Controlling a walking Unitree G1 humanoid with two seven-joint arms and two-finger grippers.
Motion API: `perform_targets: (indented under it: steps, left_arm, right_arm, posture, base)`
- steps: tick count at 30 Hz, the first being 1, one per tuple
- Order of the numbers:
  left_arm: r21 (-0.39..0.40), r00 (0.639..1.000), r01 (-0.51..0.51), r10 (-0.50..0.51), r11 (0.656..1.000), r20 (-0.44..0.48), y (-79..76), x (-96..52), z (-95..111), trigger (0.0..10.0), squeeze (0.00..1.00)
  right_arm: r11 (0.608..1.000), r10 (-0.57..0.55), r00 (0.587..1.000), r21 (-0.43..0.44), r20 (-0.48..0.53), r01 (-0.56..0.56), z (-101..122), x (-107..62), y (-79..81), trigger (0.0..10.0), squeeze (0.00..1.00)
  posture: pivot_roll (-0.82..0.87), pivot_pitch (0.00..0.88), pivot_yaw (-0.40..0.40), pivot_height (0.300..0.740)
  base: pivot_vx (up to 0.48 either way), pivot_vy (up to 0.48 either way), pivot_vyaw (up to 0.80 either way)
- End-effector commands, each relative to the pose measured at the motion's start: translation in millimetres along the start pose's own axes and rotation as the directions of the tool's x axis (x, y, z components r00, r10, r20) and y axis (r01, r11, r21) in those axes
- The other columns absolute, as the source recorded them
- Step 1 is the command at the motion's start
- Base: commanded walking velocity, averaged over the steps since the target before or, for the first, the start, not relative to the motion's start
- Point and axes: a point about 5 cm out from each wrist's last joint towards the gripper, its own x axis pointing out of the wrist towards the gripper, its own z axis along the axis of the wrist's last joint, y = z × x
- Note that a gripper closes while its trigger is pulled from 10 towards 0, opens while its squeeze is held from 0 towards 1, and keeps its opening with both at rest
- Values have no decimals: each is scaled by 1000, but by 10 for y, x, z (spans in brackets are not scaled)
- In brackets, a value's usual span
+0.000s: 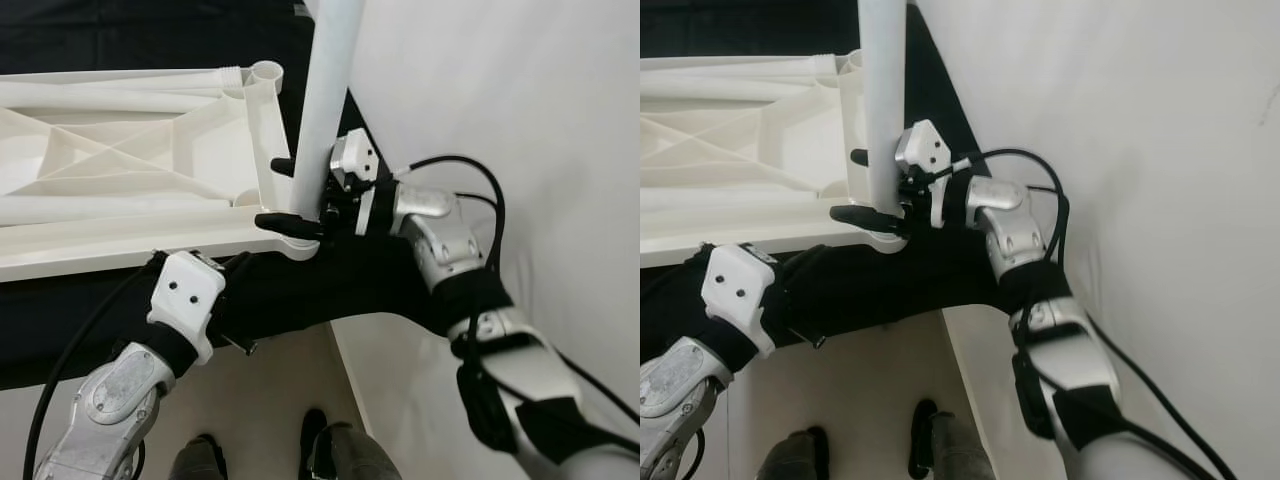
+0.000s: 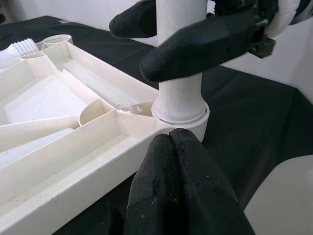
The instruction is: Building children table
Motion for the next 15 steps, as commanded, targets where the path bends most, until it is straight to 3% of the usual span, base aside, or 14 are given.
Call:
perform_targets:
  steps: [1,2,3,15]
  left_arm:
    - [13,1000,3,-3,1000,-25,-17,-39,-23,10000,0]
    - [13,1000,3,-3,1000,-25,-17,-39,-23,10000,0]
    - [13,1000,3,-3,1000,-27,-18,-44,-23,10000,0]
    - [9,999,10,-9,1000,-37,-27,-73,-17,10000,0]
  right_arm:
    - [999,43,998,-6,-36,-44,-39,41,22,10000,0]
    - [999,43,998,-6,-36,-44,-39,41,22,10000,0]
    - [999,34,999,0,-37,-34,-33,57,4,0,0]
    - [995,94,995,27,-43,-93,-47,46,-30,0,0]
  posture:
    - [135,275,-149,740]
    - [135,275,-149,740]
    - [137,279,-148,740]
    - [140,293,-142,740]
  base:
    - [0,0,0]
    - [0,0,0]
    - [0,0,0]
    - [0,0,0]
